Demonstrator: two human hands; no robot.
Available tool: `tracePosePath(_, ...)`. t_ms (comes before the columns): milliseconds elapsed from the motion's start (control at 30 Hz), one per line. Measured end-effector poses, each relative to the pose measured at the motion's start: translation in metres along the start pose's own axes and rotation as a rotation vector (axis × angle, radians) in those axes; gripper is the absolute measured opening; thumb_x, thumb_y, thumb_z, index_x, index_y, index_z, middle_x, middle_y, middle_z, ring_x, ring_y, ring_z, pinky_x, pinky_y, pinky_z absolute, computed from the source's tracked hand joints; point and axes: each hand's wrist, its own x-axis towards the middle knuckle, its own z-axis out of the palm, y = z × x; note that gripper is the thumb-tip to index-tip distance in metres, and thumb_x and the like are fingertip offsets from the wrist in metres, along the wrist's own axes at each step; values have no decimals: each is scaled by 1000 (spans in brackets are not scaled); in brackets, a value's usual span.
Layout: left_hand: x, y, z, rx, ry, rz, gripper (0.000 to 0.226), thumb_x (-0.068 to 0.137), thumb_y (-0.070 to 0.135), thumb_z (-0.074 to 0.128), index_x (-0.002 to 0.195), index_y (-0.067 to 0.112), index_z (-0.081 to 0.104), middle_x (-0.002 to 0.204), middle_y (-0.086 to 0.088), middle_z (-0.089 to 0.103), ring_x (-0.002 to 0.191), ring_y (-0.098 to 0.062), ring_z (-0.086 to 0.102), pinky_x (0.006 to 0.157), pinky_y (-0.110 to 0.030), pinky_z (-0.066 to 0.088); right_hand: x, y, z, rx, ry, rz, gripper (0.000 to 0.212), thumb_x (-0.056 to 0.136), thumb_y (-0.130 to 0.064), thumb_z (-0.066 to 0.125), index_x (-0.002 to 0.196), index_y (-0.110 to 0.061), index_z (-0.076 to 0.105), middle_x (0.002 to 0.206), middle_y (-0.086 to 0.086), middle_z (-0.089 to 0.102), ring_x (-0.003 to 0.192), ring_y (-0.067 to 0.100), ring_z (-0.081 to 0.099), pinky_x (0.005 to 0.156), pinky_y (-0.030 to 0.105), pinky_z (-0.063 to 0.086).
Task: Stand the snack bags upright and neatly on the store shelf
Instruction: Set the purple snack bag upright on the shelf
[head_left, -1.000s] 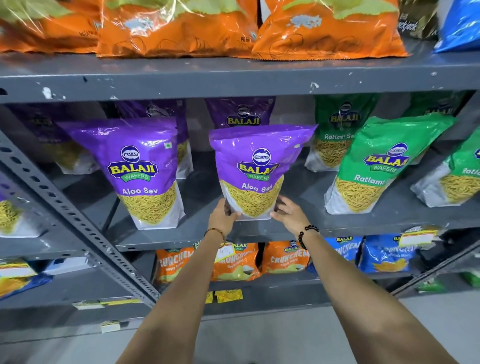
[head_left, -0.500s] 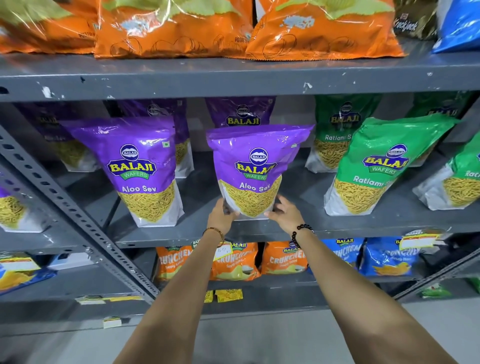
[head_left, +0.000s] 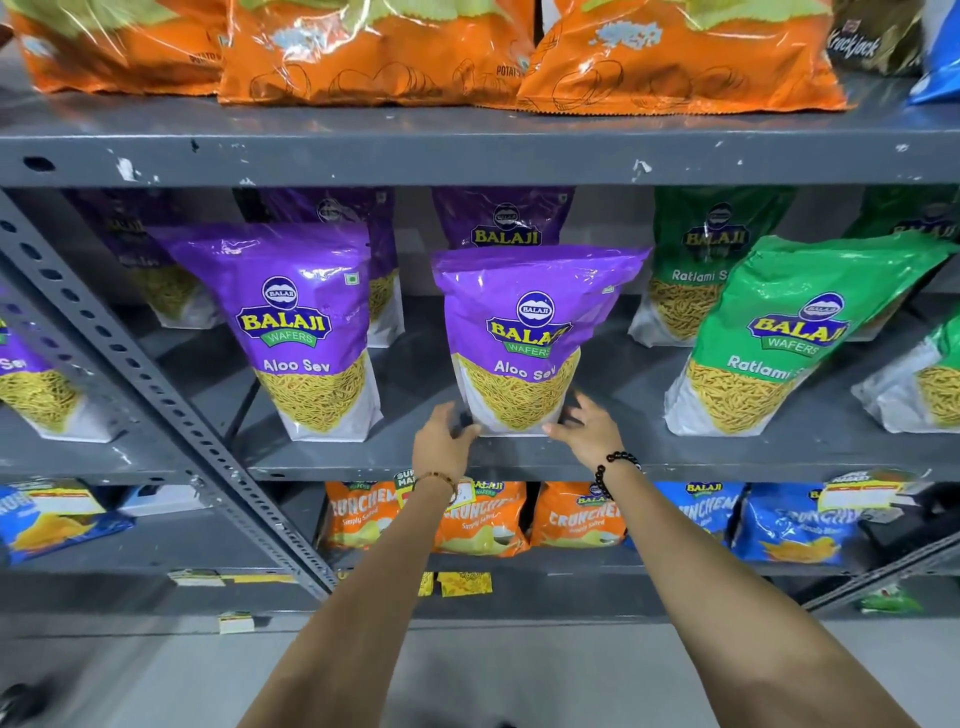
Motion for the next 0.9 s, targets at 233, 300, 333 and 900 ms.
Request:
tracePosePath(233, -3, -35, -60, -139, 623, -134, 79, 67, 26, 79, 130, 5, 37, 134, -16, 43, 124, -34, 45, 96, -46, 43, -3, -2, 2, -14, 7, 9, 82, 76, -7, 70, 143, -3, 21, 140, 17, 48, 125, 28, 50, 103, 36, 40)
tracePosePath(300, 15, -48, -80, -105, 591, -202, 105, 61, 26, 84, 141, 0, 21, 149, -19, 28, 137, -36, 31, 107, -50, 36, -5, -3, 3, -23, 13, 0, 81, 76, -7, 70, 142, -4, 24, 138, 18, 49, 124, 28, 51, 102, 35, 40)
tracePosePath(333, 22, -54, -87, -93, 541, -230, 114, 58, 28, 85, 143, -1, 15, 152, -19, 22, 140, -36, 26, 111, -50, 31, -5, -3, 4, -23, 14, -3, 79, 76, -7, 70, 142, -5, 26, 138, 17, 50, 124, 28, 51, 102, 35, 40)
tracePosePath(900, 54, -70, -93, 25, 535, -289, 110, 42, 40, 89, 129, 1, 33, 136, -21, 48, 128, -38, 42, 107, -53, 34, -7, -6, 5, -1, -20, -44, 68, 74, -4, 70, 135, -14, 42, 133, 13, 56, 120, 27, 54, 103, 36, 39)
